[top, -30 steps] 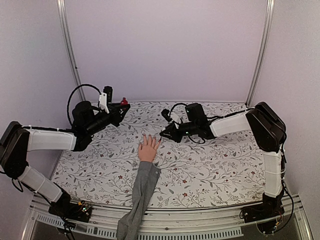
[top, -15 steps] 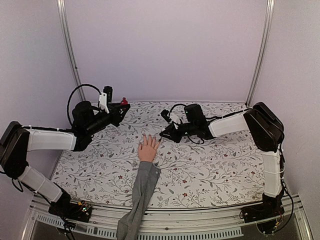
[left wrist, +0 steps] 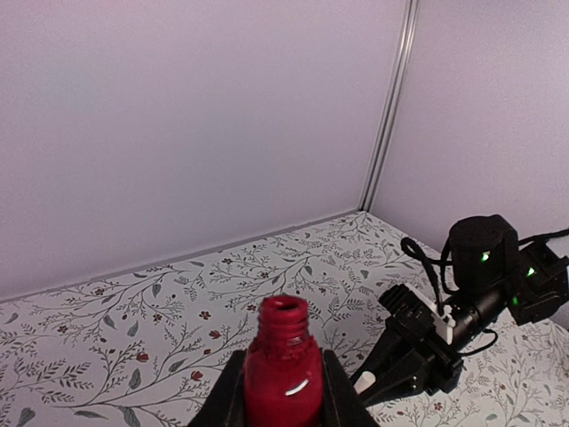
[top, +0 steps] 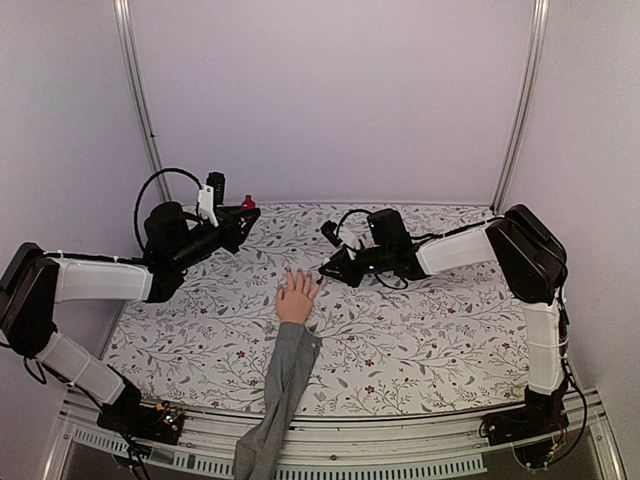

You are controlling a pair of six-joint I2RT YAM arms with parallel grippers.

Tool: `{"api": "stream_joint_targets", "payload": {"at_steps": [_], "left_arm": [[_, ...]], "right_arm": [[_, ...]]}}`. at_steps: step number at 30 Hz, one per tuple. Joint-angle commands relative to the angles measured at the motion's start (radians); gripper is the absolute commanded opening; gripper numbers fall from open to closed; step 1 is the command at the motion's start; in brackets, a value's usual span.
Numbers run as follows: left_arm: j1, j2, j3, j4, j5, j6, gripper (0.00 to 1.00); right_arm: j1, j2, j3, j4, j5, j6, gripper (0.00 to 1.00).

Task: Paint the nails
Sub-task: Paint the nail polish on the nail.

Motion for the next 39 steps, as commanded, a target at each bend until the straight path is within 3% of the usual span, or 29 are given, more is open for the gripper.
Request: {"api": "stream_joint_targets", "payload": {"at_steps": [1,39], "left_arm": [[0.014,0.004,0.003,0.033,-0.002,0.011,0.0],[0.014,0.003,0.0,0.038,-0.005,0.011,0.0]], "right_arm": [[0.006,-0.007,0.014,-0.009,0.023,0.012,0.0],[0.029,-0.061,-0.034,0.012,0.038,-0.027,0.0]]}}
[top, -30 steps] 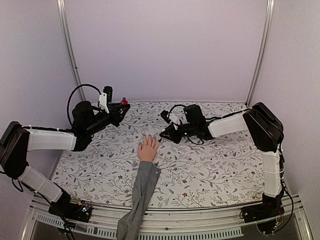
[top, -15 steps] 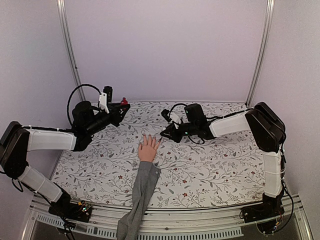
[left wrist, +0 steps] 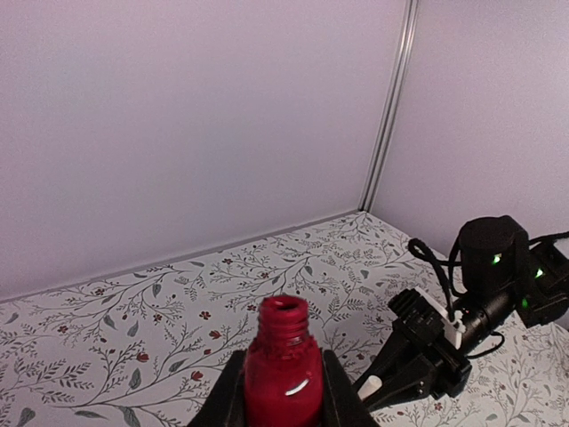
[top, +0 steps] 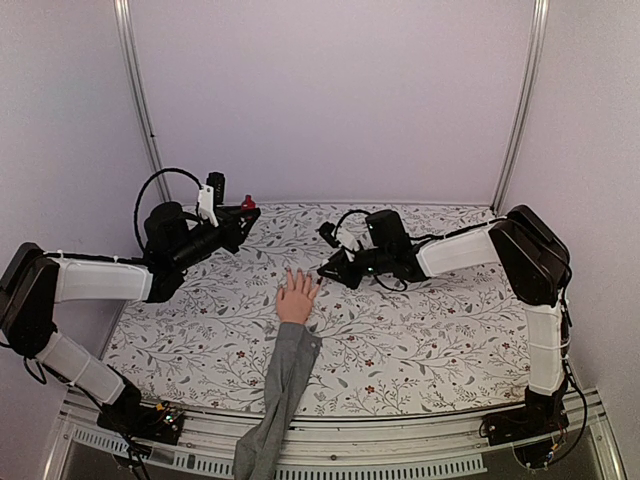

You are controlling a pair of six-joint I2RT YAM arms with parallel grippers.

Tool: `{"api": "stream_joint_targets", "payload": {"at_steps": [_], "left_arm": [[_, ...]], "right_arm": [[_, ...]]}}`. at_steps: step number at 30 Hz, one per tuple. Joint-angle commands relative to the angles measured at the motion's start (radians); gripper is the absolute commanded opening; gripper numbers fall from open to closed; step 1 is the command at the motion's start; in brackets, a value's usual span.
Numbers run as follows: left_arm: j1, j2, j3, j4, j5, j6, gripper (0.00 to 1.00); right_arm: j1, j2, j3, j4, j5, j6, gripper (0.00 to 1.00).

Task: Paint the nails
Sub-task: Paint the nail polish on the nail.

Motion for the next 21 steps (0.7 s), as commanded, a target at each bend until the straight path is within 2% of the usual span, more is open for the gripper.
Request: {"api": "stream_joint_targets", "payload": {"at_steps": [1,21], "left_arm": [[0.014,0.002,-0.001,0.038,-0.006,0.011,0.0],[0.013,0.002,-0.003,0.039,-0.008,0.009,0.0]], "right_arm": [[0.008,-0.035,-0.012,0.011,0.007,-0.016,0.0],[0.007,-0.05,-0.012,0.009,0.068,-0.022,0.0]]}}
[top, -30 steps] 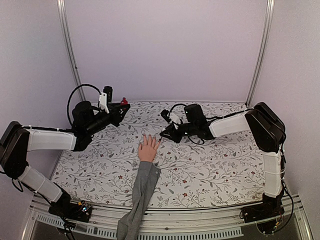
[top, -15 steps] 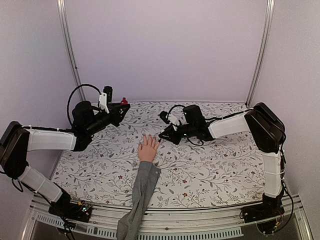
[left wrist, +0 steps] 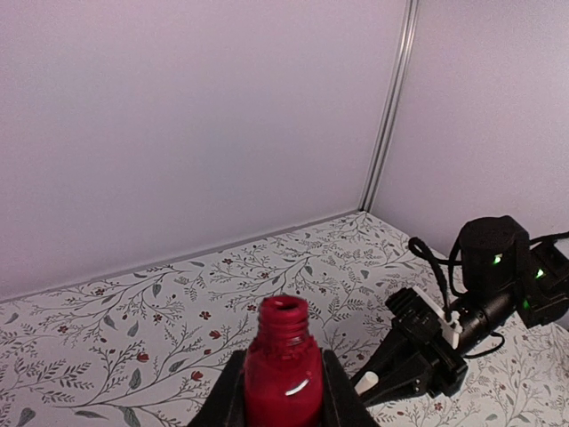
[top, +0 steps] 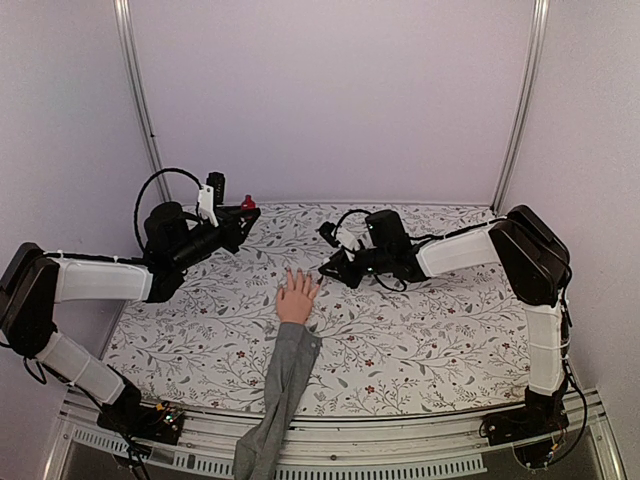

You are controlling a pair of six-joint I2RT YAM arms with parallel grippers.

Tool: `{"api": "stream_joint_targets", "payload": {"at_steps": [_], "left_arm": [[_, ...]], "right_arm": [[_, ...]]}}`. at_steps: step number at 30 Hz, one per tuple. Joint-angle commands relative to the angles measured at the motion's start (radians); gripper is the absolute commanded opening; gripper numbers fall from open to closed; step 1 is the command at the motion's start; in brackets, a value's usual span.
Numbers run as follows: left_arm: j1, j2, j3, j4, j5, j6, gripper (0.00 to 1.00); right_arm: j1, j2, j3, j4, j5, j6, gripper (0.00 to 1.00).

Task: Paint the nails
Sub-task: Paint the nail polish on the nail.

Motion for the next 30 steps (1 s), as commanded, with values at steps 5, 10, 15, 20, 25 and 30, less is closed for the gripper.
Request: {"api": "stream_joint_targets", "payload": {"at_steps": [5,10,15,20,25,30], "left_arm": [[0.013,0.005,-0.002,0.039,-0.007,0.009,0.0],[0.014,0.003,-0.003,0.04,-0.007,0.009,0.0],[0.013,0.004,-0.003,0.039,-0.005,0.008,0.0],[0.014,0.004,-0.003,0.04,-0.005,0.008,0.0],[0.015,0.002,-0.003,0.039,-0.004,0.008,0.0],[0.015,0.003,-0.003,0.039,-0.005,0.009,0.0]], "right_arm": [[0.005,-0.054,-0.013,0.009,0.015,-0.008,0.0],[0.004,-0.056,-0.016,0.011,0.011,-0.008,0.0],[0.005,-0.053,-0.015,0.01,0.014,-0.009,0.0],[0.006,-0.04,-0.014,0.005,0.017,-0.012,0.0],[0.006,-0.037,-0.01,0.002,0.031,-0.016,0.0],[0.006,-0.035,-0.008,0.0,0.045,-0.022,0.0]]}}
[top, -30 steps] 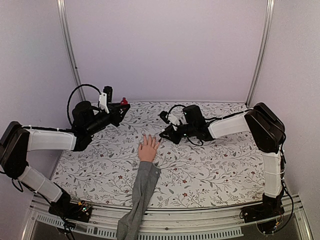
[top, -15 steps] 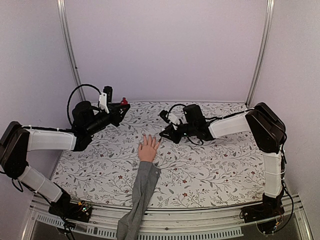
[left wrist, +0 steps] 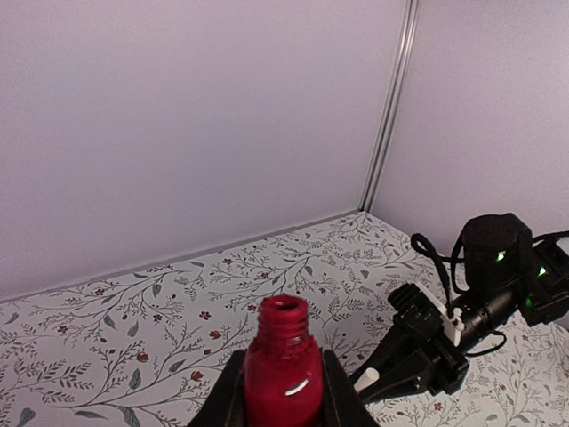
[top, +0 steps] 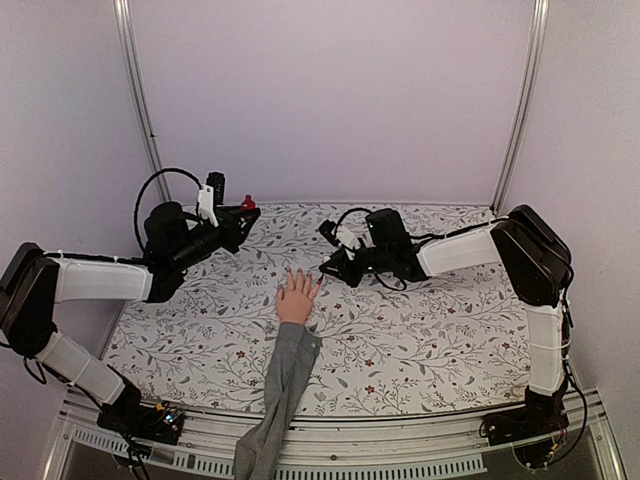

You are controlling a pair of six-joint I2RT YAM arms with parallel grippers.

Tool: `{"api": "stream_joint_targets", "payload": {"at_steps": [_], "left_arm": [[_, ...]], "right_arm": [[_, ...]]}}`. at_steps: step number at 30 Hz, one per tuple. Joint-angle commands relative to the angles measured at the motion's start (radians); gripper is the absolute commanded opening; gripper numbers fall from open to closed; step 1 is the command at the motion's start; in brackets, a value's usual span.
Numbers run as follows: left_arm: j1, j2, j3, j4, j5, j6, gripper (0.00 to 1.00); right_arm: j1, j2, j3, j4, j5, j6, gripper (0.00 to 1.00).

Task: Paint the nails
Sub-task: Paint the nail polish on the nail.

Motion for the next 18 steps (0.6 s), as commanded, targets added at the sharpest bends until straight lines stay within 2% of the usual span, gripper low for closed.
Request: {"api": "stream_joint_targets", "payload": {"at_steps": [1,18], "left_arm": [[0.014,0.003,-0.003,0.038,-0.005,0.01,0.0],[0.014,0.002,-0.005,0.038,-0.006,0.01,0.0]], "right_arm": [[0.004,-0.025,-0.008,0.001,0.03,-0.02,0.0],[0.003,-0.024,0.005,0.001,0.08,-0.026,0.0]]}}
